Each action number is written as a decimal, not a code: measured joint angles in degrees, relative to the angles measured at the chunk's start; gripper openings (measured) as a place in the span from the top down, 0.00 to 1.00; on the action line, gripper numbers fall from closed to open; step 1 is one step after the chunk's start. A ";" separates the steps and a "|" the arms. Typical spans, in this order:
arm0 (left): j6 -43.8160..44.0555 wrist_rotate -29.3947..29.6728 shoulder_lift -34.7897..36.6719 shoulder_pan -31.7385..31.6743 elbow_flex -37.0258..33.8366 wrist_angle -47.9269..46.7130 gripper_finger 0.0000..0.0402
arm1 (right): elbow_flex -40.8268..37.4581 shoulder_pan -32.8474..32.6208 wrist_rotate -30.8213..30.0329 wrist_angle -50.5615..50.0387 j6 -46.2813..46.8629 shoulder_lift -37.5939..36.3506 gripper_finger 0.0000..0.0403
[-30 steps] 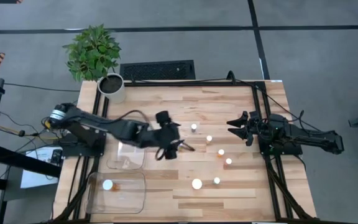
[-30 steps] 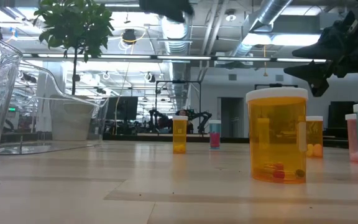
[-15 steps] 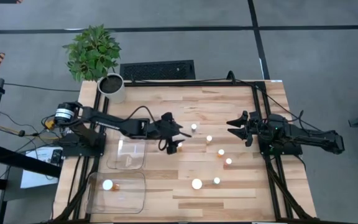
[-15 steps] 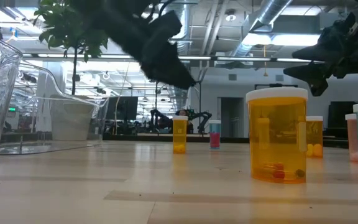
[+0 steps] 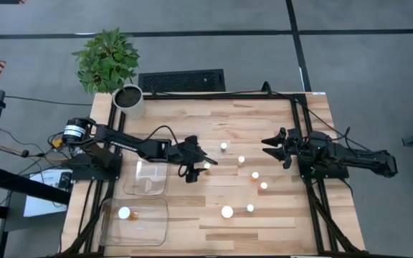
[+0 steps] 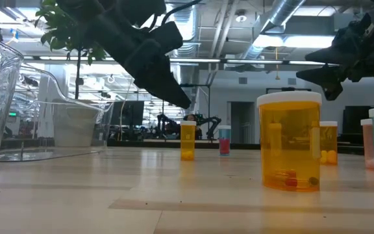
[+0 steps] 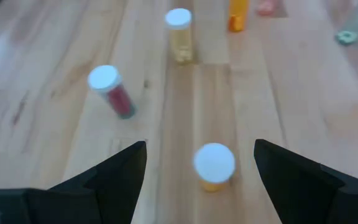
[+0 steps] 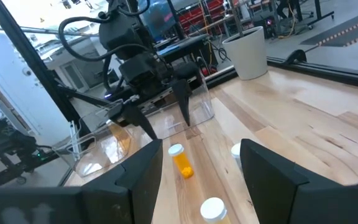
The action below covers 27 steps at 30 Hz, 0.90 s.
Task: Pick and place medicine bottles into bin by pill shape (circle, oval)
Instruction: Put the orange tablet bottle into the top transparent bin
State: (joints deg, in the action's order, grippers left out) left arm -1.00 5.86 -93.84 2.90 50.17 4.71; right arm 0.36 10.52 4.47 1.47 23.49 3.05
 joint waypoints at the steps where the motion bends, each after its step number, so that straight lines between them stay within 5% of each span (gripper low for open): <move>1: -0.21 -0.14 0.00 0.06 0.00 0.03 0.27 | -0.02 0.00 0.00 -0.02 0.00 0.00 0.44; 7: -1.89 -0.44 0.00 -0.49 0.09 -0.21 0.27 | 0.00 0.00 0.00 -0.08 -0.02 0.00 0.44; 19: -5.27 -0.23 -0.05 -1.03 10.81 -17.93 0.27 | 0.00 0.00 0.02 -0.13 -0.02 0.00 0.44; 27: -10.34 -1.62 -13.97 -1.01 24.67 -30.81 0.27 | -0.02 0.05 0.02 0.40 -0.02 0.49 0.44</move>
State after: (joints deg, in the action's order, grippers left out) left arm -11.34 4.24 -107.82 1.89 74.85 -26.10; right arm 0.34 10.57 4.49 1.87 23.46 3.54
